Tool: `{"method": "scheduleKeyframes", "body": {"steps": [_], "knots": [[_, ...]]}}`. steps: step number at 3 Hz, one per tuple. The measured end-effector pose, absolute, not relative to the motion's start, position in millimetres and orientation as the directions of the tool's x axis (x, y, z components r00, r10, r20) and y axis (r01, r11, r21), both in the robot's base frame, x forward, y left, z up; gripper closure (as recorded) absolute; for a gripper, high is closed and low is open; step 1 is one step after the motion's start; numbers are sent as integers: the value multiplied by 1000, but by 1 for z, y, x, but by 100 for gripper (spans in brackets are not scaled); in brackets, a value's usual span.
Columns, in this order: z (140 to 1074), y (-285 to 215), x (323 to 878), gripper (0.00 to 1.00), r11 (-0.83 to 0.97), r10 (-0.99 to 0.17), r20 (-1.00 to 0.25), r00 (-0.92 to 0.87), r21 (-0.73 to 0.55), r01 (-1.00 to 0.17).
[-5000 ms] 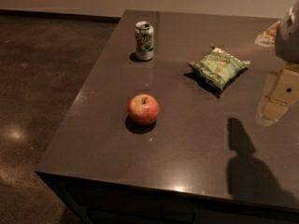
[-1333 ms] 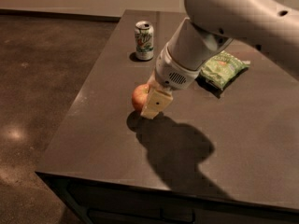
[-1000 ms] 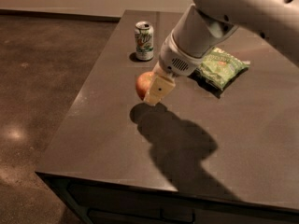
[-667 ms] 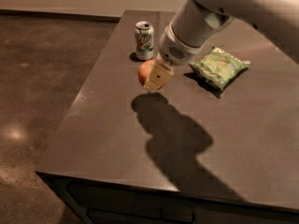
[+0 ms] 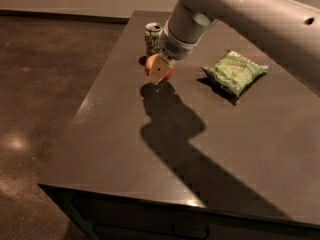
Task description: Move apple near 7up can
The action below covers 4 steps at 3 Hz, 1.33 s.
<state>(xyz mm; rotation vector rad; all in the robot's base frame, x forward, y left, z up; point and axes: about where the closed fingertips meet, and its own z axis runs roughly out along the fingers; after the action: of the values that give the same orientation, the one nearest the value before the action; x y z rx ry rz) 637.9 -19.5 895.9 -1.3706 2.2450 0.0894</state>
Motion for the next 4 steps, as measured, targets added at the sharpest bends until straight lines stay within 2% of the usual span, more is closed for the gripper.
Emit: {"method": "scheduleKeyframes", "body": {"steps": [1, 2, 4], "knots": [[886, -12, 659, 100, 508, -810, -444, -383, -207, -836], [877, -10, 676, 85, 515, -808, -443, -388, -212, -830], [863, -9, 698, 38, 505, -811, -442, -383, -200, -840]]}}
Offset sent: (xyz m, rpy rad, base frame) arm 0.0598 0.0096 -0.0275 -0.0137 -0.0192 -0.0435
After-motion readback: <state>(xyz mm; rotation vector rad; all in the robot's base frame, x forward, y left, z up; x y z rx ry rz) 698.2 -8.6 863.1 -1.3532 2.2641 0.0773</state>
